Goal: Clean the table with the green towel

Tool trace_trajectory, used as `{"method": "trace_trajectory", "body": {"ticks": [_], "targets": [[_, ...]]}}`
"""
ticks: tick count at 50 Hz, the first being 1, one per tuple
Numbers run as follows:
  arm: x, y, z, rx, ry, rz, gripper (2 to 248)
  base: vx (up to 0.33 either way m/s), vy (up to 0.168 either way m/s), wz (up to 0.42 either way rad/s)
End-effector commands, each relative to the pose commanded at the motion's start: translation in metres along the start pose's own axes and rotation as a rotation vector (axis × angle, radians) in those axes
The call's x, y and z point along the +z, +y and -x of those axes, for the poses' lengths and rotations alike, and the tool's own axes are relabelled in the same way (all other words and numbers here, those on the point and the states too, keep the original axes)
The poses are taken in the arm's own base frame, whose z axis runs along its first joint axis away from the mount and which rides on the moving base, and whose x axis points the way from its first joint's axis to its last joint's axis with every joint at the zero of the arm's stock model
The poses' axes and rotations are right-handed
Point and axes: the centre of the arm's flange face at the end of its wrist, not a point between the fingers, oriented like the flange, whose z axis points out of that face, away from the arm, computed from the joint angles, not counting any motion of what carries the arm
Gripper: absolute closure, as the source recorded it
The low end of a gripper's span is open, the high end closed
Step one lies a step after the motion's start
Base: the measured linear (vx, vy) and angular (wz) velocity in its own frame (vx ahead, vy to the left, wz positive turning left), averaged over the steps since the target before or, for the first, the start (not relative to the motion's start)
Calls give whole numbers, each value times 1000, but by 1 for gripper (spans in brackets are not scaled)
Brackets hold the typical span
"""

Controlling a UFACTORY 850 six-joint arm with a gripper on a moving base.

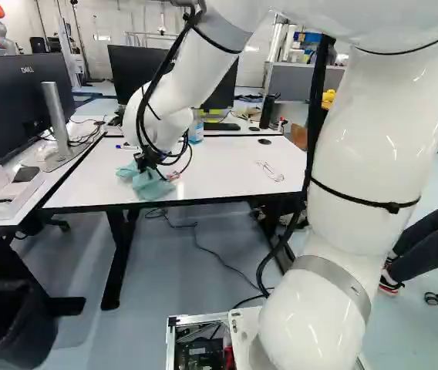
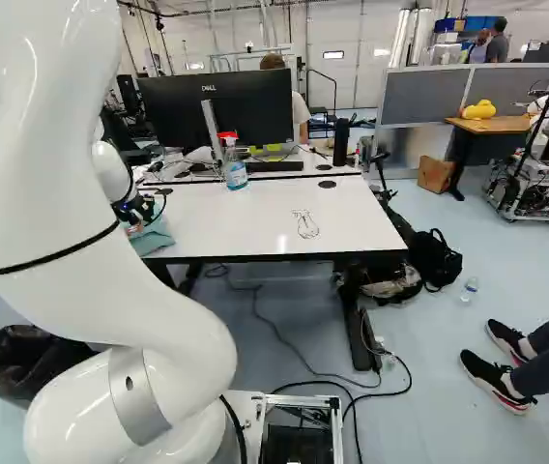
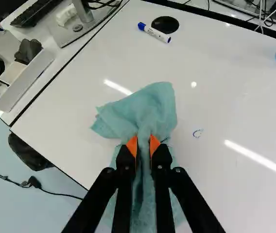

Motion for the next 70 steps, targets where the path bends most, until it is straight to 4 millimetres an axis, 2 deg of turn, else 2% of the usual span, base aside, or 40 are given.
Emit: {"method": "trace_trajectory", "body": {"ticks": [20, 60, 70], "targets": [[-1, 5, 0, 8, 0, 7, 200, 0, 0, 0], [-8, 77, 1, 116, 8, 100, 200, 0, 0, 0], [-3, 92, -5, 138, 13, 119, 200, 0, 0, 0]]}}
